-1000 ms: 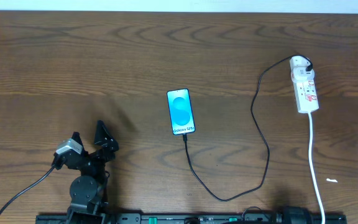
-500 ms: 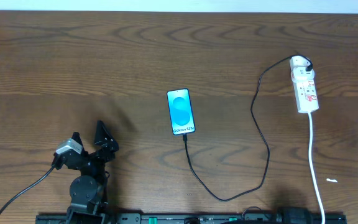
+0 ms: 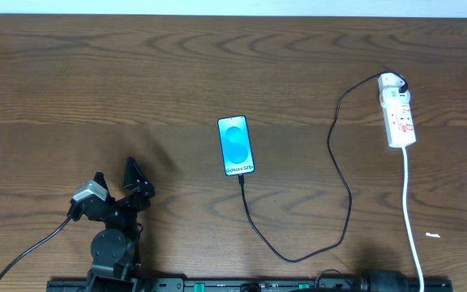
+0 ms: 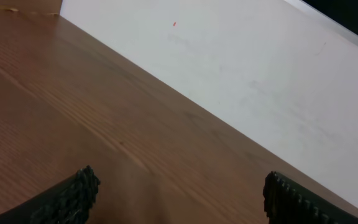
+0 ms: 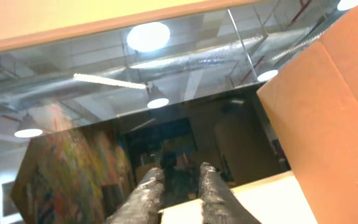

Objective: Plug charger to phone and switch on socket

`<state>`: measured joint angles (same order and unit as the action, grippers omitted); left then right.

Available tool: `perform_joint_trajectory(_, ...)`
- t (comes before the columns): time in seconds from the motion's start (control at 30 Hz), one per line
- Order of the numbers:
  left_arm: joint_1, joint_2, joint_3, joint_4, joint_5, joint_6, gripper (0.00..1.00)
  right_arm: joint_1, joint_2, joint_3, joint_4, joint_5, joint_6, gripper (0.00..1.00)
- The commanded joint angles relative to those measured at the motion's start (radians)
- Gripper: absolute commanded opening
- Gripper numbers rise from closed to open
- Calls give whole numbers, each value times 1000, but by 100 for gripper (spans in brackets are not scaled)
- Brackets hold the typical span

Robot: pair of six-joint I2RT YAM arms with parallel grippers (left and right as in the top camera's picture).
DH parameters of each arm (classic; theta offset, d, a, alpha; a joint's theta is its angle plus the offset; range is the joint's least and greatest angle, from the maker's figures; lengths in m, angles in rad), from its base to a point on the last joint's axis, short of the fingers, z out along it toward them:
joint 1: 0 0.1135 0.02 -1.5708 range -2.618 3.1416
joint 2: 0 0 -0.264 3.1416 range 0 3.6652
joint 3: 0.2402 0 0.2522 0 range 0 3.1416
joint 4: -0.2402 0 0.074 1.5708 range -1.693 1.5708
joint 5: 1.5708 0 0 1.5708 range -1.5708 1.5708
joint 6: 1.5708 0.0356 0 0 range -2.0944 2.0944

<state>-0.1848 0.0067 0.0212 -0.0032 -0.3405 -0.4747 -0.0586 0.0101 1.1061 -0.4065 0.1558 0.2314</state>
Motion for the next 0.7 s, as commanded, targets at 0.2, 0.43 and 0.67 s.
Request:
perform_joint_trajectory(0.2, 5, -2, -17, -40, 0, 2, 87, 0, -3, -87, 50, 11, -12, 99)
perform_joint_trajectory(0.43, 5, -2, -17, -40, 0, 2, 87, 0, -3, -150, -2, 154, -12, 99)
perform_joint_trajectory(0.67, 5, -2, -17, -40, 0, 2, 87, 0, -3, -155, -98, 160, -11, 99)
